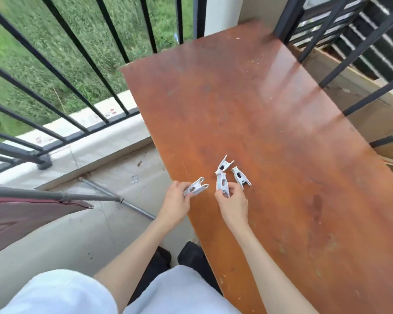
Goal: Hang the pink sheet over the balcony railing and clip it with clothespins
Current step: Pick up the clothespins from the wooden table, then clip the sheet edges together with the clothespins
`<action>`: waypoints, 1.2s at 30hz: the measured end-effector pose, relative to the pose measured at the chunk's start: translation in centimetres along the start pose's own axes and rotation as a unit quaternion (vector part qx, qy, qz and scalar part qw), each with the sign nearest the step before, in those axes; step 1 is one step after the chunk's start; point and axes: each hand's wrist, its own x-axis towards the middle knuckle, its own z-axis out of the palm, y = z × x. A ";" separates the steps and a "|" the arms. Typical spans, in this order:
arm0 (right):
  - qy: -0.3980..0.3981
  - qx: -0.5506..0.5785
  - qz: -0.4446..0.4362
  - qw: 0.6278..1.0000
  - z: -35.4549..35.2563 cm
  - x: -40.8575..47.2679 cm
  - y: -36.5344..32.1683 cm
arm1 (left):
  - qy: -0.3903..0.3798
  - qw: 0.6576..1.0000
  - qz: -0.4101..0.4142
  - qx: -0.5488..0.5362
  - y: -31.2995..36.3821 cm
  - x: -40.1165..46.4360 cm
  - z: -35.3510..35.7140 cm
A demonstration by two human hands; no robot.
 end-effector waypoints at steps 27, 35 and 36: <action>-0.507 0.075 -0.382 0.769 22.7 -17.0 -35.8 | 0.557 0.826 0.024 -0.089 -11.3 -15.9 -37.0; -0.619 0.261 -0.290 0.681 23.7 -19.7 -44.2 | 0.751 0.657 -0.040 -0.051 -8.2 -16.4 -41.5; -0.635 0.280 -0.279 0.664 23.8 -20.2 -45.1 | 0.762 0.645 -0.049 -0.034 -7.7 -16.1 -41.9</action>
